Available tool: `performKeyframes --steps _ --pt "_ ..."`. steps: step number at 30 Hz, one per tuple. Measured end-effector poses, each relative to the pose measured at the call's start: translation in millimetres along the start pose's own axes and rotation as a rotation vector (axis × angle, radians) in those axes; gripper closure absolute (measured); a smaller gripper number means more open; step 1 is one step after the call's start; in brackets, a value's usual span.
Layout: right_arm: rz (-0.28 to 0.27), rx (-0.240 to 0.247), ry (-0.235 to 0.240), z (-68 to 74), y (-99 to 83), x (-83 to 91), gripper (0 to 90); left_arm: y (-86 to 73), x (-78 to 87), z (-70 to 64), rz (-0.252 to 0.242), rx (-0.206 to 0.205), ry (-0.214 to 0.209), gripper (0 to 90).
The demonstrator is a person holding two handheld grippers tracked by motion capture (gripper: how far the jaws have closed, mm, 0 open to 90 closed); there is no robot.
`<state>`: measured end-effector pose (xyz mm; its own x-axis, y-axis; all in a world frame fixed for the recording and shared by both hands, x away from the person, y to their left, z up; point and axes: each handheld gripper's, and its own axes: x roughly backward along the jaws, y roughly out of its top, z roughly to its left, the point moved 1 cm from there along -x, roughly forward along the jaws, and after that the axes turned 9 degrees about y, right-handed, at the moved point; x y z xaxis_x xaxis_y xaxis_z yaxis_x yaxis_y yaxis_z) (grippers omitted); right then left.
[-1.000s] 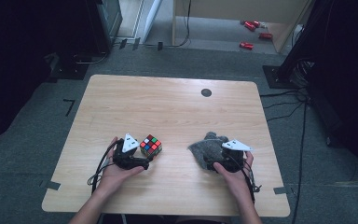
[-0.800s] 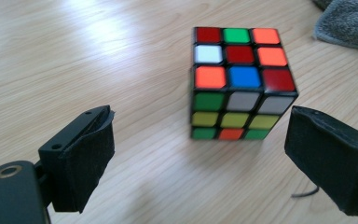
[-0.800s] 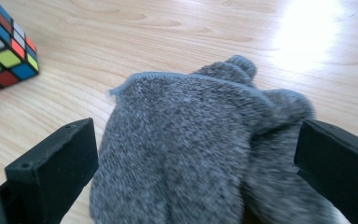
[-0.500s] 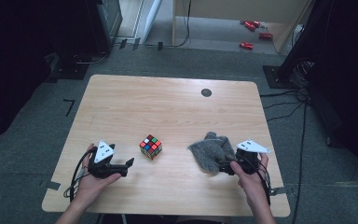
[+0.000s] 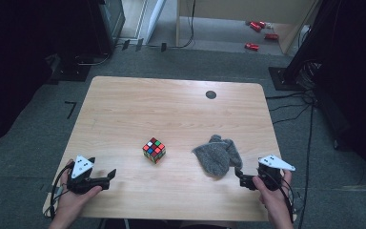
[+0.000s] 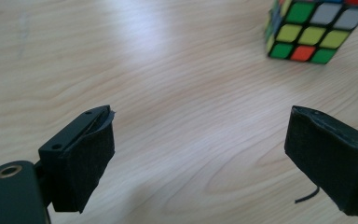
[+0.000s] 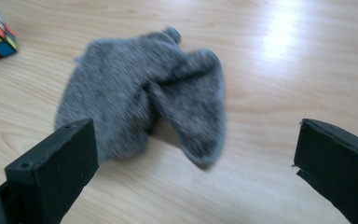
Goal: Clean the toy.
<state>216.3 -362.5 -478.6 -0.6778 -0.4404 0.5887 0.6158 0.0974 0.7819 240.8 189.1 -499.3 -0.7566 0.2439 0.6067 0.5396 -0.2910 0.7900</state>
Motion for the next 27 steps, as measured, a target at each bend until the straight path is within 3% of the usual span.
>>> performKeyframes --steps 4,8,14,18,24,26,27 --pt "0.014 -0.019 -0.021 -10.4 -11.5 5.1 0.0 -12.0 2.5 12.7 0.018 0.027 0.025 8.9" --pt "0.027 -0.023 -0.048 -21.9 -24.5 11.7 0.0 -22.1 4.3 21.8 0.036 0.016 0.083 8.9" --pt "0.060 -0.057 -0.097 -44.8 -49.6 18.8 0.0 -31.5 5.5 36.4 0.058 0.037 0.120 8.9" --pt "0.081 -0.080 -0.101 -57.1 -58.5 17.2 0.0 -34.5 3.5 41.1 0.078 0.030 0.153 8.9" --pt "0.084 -0.097 -0.107 -61.5 -61.6 14.9 0.0 -33.7 -1.9 39.4 0.115 0.008 0.160 8.9" --pt "0.085 -0.073 -0.120 -59.7 -62.8 13.3 0.0 -33.0 -4.0 41.9 0.129 0.023 0.141 8.9" --pt "0.100 -0.038 -0.143 -57.3 -63.7 11.4 0.2 -32.8 -4.8 43.3 0.135 0.035 0.130 8.9"
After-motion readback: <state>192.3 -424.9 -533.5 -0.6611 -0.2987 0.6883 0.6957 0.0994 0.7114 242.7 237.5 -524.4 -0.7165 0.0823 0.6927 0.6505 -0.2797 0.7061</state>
